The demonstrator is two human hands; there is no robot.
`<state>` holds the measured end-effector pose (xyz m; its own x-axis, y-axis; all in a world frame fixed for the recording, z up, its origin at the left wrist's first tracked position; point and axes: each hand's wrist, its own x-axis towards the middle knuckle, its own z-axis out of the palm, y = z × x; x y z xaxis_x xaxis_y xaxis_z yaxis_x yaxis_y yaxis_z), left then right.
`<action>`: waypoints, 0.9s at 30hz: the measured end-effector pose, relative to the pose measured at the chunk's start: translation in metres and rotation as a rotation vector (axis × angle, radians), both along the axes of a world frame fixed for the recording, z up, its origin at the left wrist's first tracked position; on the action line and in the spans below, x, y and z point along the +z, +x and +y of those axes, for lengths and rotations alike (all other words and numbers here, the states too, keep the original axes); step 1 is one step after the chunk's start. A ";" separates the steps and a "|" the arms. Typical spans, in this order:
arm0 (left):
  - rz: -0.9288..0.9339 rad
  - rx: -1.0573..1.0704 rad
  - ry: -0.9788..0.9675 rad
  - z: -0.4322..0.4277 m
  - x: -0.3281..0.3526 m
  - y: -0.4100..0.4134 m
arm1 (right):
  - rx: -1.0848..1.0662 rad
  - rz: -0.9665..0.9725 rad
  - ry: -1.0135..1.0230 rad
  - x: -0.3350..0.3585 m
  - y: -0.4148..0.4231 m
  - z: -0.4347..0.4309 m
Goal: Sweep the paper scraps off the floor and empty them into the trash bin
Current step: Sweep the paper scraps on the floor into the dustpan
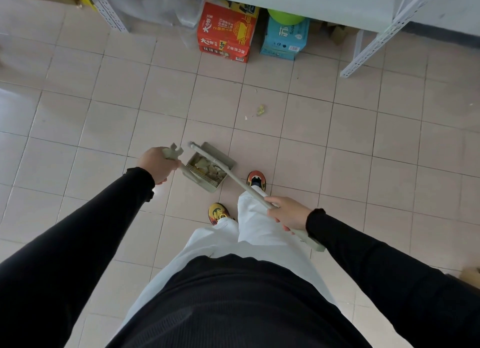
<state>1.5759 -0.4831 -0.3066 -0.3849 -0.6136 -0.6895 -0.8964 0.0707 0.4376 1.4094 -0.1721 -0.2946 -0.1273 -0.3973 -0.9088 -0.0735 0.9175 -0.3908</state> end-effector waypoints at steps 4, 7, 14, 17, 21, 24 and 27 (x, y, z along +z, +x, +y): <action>0.029 -0.002 -0.010 -0.002 0.001 -0.013 | -0.069 0.037 -0.021 -0.001 -0.027 0.012; 0.046 -0.024 -0.027 -0.003 0.001 -0.030 | -0.126 0.062 -0.030 -0.003 -0.051 0.014; 0.073 -0.050 -0.046 -0.002 0.001 -0.081 | -0.257 0.134 -0.069 0.001 -0.127 0.010; 0.067 -0.061 -0.035 -0.005 0.001 -0.106 | -0.303 0.183 -0.090 -0.005 -0.166 -0.004; 0.060 -0.044 -0.008 -0.008 0.000 -0.138 | -0.307 0.266 -0.075 -0.021 -0.221 -0.034; 0.037 -0.040 0.005 -0.011 -0.001 -0.159 | -0.284 0.311 -0.036 -0.036 -0.262 -0.062; 0.010 -0.029 0.025 -0.014 -0.003 -0.174 | -0.261 0.323 0.014 -0.049 -0.289 -0.091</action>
